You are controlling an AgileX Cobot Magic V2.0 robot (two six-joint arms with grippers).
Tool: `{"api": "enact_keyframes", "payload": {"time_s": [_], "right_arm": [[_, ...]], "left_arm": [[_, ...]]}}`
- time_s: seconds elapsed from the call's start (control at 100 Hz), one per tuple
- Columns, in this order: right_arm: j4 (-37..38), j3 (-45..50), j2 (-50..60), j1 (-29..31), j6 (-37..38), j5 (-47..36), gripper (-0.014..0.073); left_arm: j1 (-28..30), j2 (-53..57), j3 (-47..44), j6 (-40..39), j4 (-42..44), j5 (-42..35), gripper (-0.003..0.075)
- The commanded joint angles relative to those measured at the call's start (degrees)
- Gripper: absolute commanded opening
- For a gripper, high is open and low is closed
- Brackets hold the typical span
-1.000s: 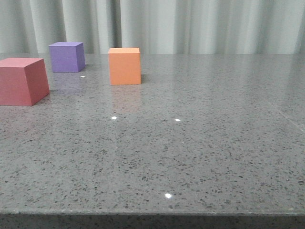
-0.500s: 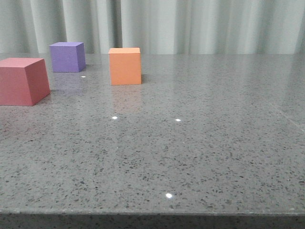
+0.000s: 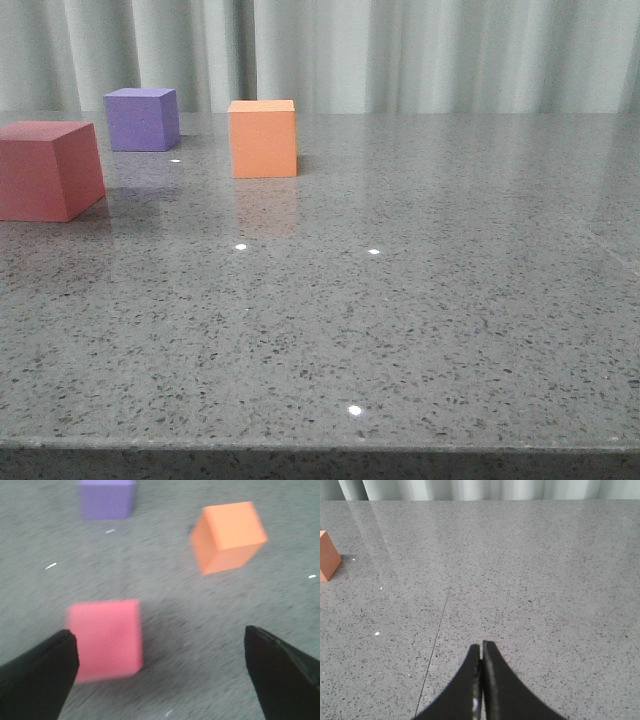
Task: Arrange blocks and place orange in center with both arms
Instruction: 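Lower the left gripper over the orange cube and close on it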
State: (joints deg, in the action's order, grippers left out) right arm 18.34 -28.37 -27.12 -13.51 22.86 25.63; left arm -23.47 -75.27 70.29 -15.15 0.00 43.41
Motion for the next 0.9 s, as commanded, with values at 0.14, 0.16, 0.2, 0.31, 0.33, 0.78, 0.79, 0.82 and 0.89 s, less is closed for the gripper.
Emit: {"api": "enact_keyframes", "payload": {"time_s": [0.14,0.16,0.2,0.31,0.33,0.78,0.79,0.82,0.89], "right_arm": [[0.7,-1.5,0.0,0.3,-0.3,-4.5,-0.0111],[0.7,-1.5,0.0,0.3,-0.3,-4.5,-0.0111],[0.7,-1.5,0.0,0.3,-0.3,-4.5,-0.0111],[0.7,-1.5,0.0,0.3,-0.3,-4.5,-0.0111],[0.7,-1.5,0.0,0.3,-0.3,-4.5,-0.0111],[0.7,-1.5,0.0,0.3,-0.3,-4.5,-0.0111],[0.7,-1.5,0.0,0.3,-0.3,-4.5,-0.0111],[0.7,-1.5,0.0,0.3,-0.3,-4.5,-0.0111],[0.7,-1.5,0.0,0.3,-0.3,-4.5,-0.0111]], "left_arm": [[-6.7,-12.5,15.5,-2.5,0.0,-4.5,0.0636],[-7.1,-13.7,16.8,-2.7,0.0,-4.5,0.0636],[-7.8,-16.0,19.3,-3.5,0.8,-4.5,0.0631],[-9.6,-21.4,25.2,-7.2,4.6,-3.7,0.0627],[-10.0,-22.3,26.2,-8.0,5.6,-3.4,0.0626],[-12.5,-32.2,33.6,-15.5,15.8,1.0,0.0626],[-12.5,-32.3,33.6,-15.9,16.0,1.1,0.0626],[-12.5,-32.4,33.6,-16.6,16.8,1.1,0.0626],[-12.5,-32.7,33.6,-17.6,18.4,1.1,0.0626]]}}
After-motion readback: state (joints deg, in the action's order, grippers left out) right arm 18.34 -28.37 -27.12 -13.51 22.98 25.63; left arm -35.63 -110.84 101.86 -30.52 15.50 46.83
